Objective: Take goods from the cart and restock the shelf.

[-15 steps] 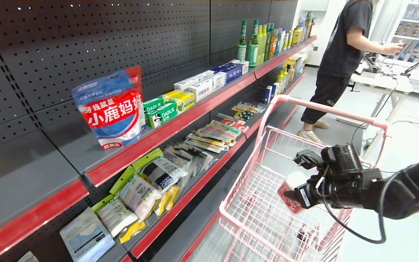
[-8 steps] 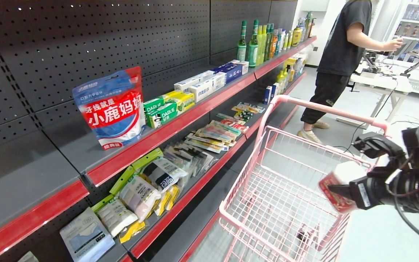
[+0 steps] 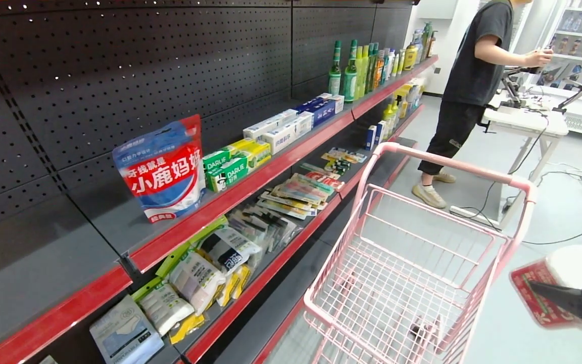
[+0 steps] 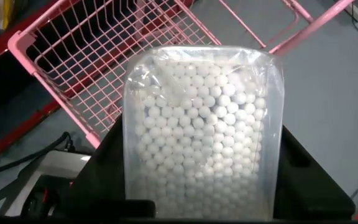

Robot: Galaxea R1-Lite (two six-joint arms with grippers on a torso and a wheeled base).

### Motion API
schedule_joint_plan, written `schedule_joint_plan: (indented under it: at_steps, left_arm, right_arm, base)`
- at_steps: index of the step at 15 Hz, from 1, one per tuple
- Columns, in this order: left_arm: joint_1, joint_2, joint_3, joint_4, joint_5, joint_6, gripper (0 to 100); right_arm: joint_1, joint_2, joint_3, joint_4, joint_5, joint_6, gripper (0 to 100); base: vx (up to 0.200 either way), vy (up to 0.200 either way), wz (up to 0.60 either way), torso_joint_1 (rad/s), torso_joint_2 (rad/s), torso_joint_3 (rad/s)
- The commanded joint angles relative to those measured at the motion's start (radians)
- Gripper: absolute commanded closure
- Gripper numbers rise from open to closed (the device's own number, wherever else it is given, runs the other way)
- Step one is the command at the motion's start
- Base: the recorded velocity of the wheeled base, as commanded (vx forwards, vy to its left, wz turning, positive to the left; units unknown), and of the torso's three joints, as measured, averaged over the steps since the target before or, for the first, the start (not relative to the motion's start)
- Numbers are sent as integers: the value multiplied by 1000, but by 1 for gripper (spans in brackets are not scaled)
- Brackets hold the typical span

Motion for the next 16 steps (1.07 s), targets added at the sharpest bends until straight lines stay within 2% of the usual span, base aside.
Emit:
schedule_joint_plan:
  at_steps: [1,16]
  left_arm:
    - [0,1,0,0,0,0,0]
    - [0,1,0,0,0,0,0]
  right_arm:
    - [-7,-63,23,0,0,-2,100]
    - [-9,-83,14,-2,9,-37,100]
  base:
    - [0,0,0,203,-471,-266]
    - [0,0,0,165,-368,-206]
